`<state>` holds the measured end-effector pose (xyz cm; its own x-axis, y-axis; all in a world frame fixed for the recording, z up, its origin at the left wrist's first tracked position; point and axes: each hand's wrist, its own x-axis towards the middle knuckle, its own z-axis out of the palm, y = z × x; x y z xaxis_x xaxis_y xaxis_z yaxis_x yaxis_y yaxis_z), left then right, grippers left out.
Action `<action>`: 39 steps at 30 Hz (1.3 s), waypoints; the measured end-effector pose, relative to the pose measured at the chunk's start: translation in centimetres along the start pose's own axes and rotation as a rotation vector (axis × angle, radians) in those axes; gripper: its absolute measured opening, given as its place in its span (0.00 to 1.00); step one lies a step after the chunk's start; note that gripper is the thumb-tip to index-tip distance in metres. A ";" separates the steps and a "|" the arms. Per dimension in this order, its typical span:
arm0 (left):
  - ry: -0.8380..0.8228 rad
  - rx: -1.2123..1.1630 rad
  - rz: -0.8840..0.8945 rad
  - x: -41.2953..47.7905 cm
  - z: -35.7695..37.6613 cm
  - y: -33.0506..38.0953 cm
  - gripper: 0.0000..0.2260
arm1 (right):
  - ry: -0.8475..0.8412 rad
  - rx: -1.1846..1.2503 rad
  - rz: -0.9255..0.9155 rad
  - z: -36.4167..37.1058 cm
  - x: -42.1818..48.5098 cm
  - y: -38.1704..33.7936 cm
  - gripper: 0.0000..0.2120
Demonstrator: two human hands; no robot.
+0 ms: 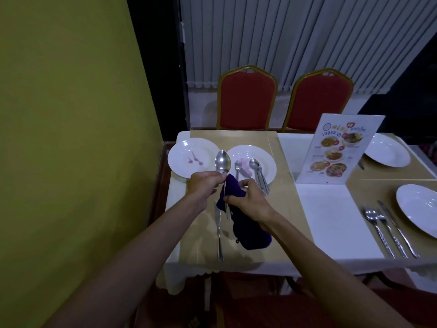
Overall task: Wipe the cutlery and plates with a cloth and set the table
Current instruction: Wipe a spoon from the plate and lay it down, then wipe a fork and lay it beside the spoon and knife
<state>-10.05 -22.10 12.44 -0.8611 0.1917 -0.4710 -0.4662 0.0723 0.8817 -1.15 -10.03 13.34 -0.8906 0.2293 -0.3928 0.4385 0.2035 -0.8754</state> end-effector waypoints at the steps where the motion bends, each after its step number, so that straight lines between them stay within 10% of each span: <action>1: 0.026 -0.031 0.002 0.5 0.0 -0.1 0.10 | -0.005 -0.007 0.013 0.2 0.2 0.3 0.23; 18: 0.201 0.137 -0.263 6.7 -7.6 -17.0 0.07 | 0.011 -0.007 0.187 0.7 6.7 6.8 0.25; 27: 0.007 1.306 0.321 3.6 -8.6 -18.8 0.29 | -0.001 0.013 0.213 1.6 6.8 7.6 0.25; 39: -0.085 1.324 0.450 2.2 -10.8 -19.9 0.32 | 0.034 0.006 0.205 -0.2 6.5 7.9 0.24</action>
<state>-4.89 -33.69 -6.44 -0.8465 0.4998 -0.1836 0.4195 0.8383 0.3483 -3.47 -6.77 3.89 -0.7781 0.2978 -0.5531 0.6093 0.1436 -0.7798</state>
